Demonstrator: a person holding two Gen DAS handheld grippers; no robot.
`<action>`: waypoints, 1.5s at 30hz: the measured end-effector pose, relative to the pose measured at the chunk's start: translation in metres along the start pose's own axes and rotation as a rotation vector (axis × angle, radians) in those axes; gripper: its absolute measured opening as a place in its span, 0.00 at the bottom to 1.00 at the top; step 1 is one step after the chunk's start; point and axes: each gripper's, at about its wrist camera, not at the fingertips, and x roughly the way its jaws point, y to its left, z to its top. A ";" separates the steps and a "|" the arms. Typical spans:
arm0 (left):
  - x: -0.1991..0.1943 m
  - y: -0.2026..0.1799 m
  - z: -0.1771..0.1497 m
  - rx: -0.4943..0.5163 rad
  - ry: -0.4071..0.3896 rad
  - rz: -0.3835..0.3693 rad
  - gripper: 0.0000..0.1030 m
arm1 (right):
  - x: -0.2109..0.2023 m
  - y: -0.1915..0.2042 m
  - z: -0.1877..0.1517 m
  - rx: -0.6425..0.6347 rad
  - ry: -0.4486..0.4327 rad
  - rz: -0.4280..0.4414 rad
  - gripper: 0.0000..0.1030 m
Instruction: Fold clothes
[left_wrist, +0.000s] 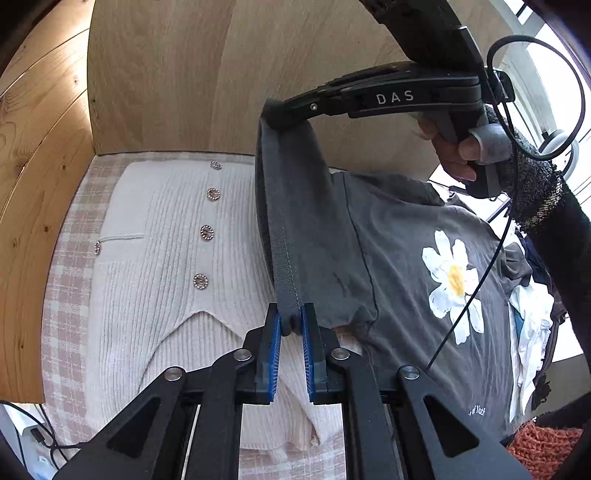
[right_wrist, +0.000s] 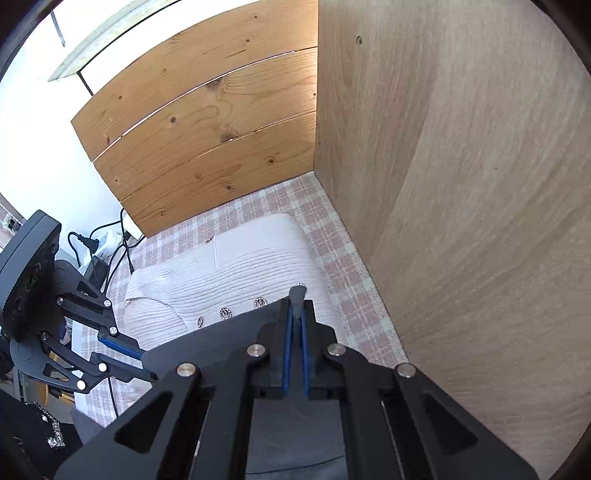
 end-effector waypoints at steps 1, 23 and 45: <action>-0.003 -0.009 0.002 0.015 -0.008 -0.014 0.10 | -0.007 0.001 -0.005 -0.001 -0.010 -0.009 0.05; 0.062 -0.103 -0.023 0.255 0.184 -0.022 0.16 | -0.099 -0.036 -0.189 0.224 0.021 -0.280 0.30; 0.108 -0.079 -0.024 0.333 0.165 0.039 0.08 | 0.011 -0.044 -0.109 0.169 0.148 -0.238 0.30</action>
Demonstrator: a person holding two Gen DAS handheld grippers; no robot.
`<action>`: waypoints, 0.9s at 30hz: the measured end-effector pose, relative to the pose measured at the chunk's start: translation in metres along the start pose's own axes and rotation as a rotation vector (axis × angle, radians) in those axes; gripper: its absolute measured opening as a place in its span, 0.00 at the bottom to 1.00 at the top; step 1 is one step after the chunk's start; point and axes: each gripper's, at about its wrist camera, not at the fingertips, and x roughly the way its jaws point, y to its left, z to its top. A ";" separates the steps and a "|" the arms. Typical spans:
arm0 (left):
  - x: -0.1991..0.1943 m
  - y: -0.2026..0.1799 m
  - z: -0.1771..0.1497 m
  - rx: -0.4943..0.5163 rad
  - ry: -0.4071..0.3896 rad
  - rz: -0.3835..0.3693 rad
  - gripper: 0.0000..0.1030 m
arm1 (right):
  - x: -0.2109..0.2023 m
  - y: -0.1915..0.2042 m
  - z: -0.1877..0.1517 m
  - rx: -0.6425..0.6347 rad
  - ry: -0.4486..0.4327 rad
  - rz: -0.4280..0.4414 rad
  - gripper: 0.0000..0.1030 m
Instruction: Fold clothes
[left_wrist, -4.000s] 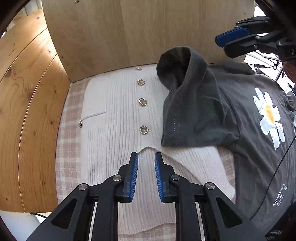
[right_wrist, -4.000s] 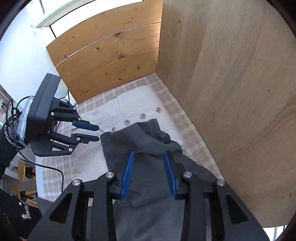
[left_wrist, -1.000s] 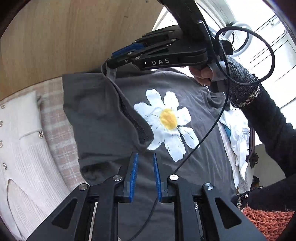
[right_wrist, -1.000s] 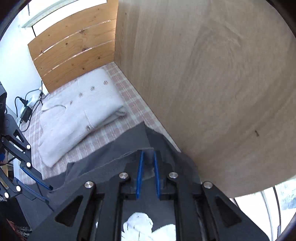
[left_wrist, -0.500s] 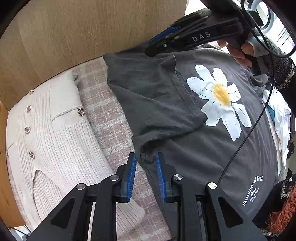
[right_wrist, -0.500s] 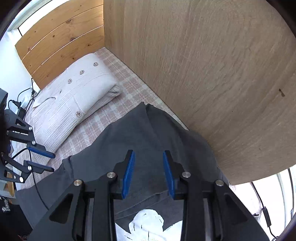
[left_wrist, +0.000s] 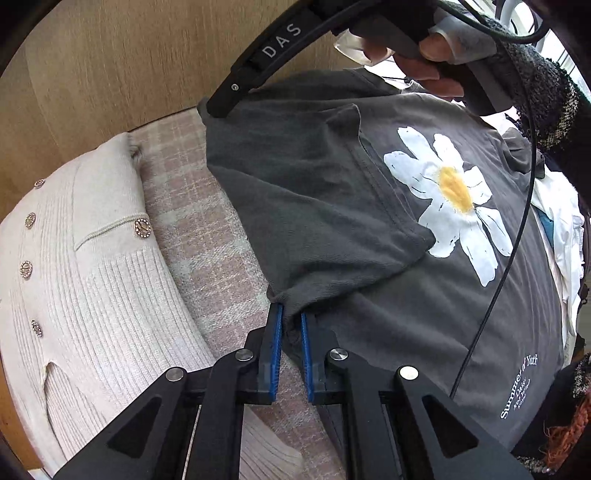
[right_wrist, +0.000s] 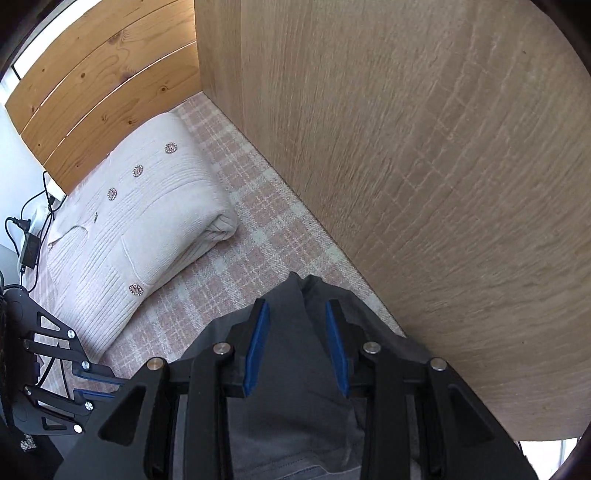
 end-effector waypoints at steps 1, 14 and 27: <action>0.000 0.002 -0.001 -0.003 -0.004 -0.004 0.07 | 0.004 0.004 0.000 -0.020 0.008 -0.005 0.29; -0.019 0.005 -0.015 -0.007 -0.013 0.017 0.07 | 0.007 0.011 -0.003 -0.059 -0.007 -0.152 0.06; -0.142 0.004 -0.113 -0.192 -0.169 -0.035 0.10 | -0.198 0.031 -0.117 0.195 -0.220 -0.062 0.22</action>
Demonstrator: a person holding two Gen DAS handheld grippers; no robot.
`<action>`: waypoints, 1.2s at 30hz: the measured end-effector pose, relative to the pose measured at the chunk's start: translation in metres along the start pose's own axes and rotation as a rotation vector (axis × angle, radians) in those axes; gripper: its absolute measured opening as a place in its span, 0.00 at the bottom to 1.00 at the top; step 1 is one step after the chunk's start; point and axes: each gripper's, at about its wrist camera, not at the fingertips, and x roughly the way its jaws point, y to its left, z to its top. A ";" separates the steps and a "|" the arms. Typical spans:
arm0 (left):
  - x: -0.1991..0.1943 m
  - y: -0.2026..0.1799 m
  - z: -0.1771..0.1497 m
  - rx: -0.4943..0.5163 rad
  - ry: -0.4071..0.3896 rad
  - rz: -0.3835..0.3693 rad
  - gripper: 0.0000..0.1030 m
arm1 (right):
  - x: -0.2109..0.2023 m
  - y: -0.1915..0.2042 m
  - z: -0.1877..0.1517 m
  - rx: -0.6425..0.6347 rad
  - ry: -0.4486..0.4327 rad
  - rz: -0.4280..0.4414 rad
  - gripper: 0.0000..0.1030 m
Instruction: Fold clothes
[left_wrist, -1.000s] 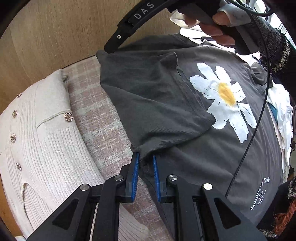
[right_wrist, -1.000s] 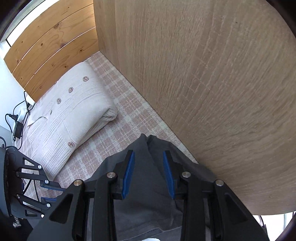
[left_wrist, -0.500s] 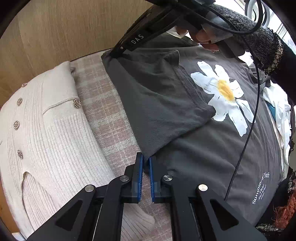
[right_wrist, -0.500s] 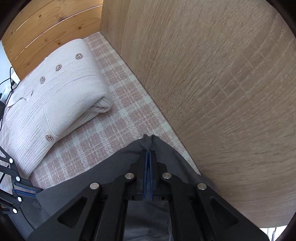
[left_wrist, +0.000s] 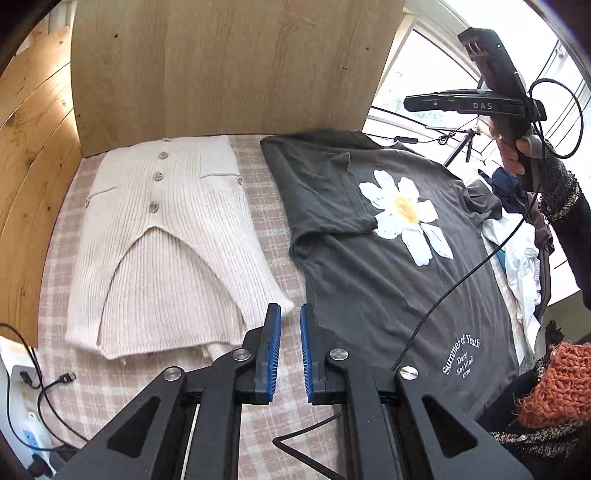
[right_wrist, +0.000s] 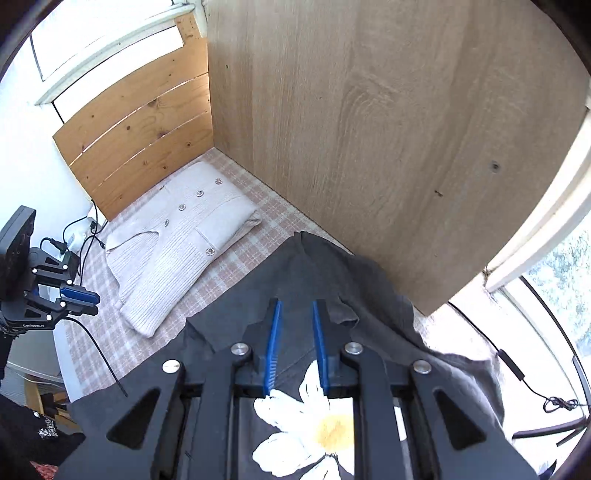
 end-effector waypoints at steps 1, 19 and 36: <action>-0.009 0.001 -0.015 -0.018 0.001 0.003 0.11 | -0.019 -0.002 -0.009 0.019 -0.018 -0.001 0.24; -0.008 -0.061 -0.263 -0.368 0.115 0.094 0.23 | -0.033 0.052 -0.097 -0.001 0.008 0.037 0.36; -0.030 -0.076 -0.257 -0.220 0.036 -0.023 0.00 | 0.156 0.084 0.004 0.226 0.175 -0.039 0.55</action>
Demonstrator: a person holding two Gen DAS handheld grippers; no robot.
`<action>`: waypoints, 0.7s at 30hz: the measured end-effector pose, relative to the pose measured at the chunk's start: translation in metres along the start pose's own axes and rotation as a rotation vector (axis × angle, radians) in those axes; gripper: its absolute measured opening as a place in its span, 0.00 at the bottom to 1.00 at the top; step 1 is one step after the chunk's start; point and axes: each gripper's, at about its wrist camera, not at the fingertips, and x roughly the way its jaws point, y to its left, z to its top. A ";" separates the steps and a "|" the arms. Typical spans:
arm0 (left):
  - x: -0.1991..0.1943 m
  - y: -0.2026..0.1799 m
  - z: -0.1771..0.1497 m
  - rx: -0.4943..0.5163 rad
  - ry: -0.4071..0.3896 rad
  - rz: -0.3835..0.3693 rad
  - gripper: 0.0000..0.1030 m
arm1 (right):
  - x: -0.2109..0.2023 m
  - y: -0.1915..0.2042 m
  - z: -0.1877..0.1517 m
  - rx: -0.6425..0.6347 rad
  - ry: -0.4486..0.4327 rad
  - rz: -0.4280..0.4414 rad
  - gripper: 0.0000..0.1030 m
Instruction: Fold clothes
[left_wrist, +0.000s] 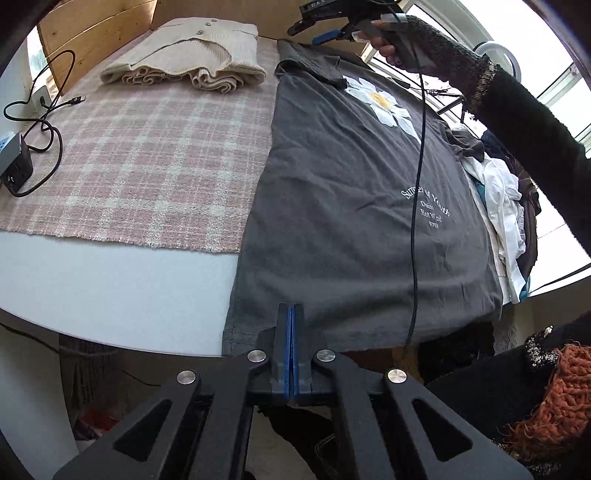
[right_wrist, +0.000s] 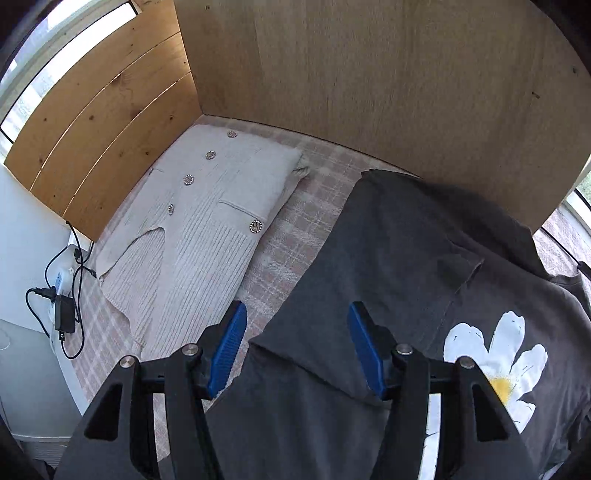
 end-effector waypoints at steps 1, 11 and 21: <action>-0.004 0.002 0.002 0.004 -0.011 -0.017 0.00 | 0.012 0.002 0.007 0.010 0.026 -0.013 0.55; -0.007 0.037 0.005 -0.062 0.040 -0.003 0.23 | 0.066 0.021 0.022 -0.013 0.166 -0.197 0.55; 0.032 0.014 0.011 0.061 0.183 0.131 0.37 | 0.069 0.029 0.012 -0.034 0.179 -0.207 0.49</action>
